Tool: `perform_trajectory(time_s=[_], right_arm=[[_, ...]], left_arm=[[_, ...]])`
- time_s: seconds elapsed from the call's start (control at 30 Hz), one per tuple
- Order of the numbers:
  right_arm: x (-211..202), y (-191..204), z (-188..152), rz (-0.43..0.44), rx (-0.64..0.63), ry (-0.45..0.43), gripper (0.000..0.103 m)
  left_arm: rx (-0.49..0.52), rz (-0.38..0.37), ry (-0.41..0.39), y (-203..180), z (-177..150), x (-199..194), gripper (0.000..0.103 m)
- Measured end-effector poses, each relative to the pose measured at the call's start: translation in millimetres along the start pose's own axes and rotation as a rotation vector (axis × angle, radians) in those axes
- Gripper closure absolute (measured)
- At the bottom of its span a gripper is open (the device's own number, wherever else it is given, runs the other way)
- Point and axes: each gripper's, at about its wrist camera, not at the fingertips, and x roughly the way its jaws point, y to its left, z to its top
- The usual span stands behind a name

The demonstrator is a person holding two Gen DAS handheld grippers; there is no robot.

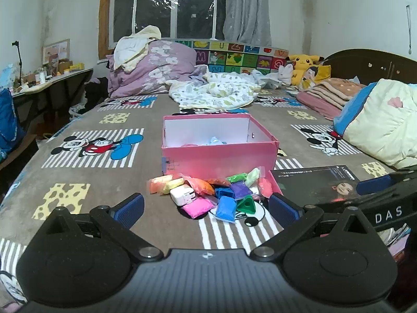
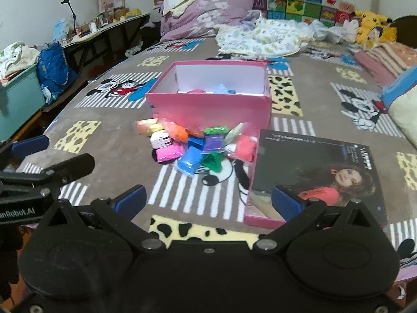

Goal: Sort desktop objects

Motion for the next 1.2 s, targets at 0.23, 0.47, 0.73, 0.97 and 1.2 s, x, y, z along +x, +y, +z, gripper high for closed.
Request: perform_trajectory(time_s=[0.23, 0.47, 0.73, 0.97, 1.2], right_arm=[[15, 3, 26, 0.016, -0.063, 0.05, 0.0], [37, -2, 55, 0.051, -0.209, 0.08, 0.0], [83, -29, 93, 0.13, -0.197, 0.147, 0.0], [122, -31, 93, 0.188, -0.28, 0.192, 0.0], [149, -44, 91, 0.2, -0.319, 0.206, 0.001]], left_arm=[[-0.007, -0.012, -0.014, 13, 5, 11, 0.001], [0.019, -0.017, -0.036, 28, 4, 28, 0.001], [-0.031, -0.051, 0.036, 43, -1, 62, 0.001], [0.012, -0.085, 0.061, 41, -11, 94, 0.001], [0.116, -0.163, 0.065, 34, -18, 132, 0.012]])
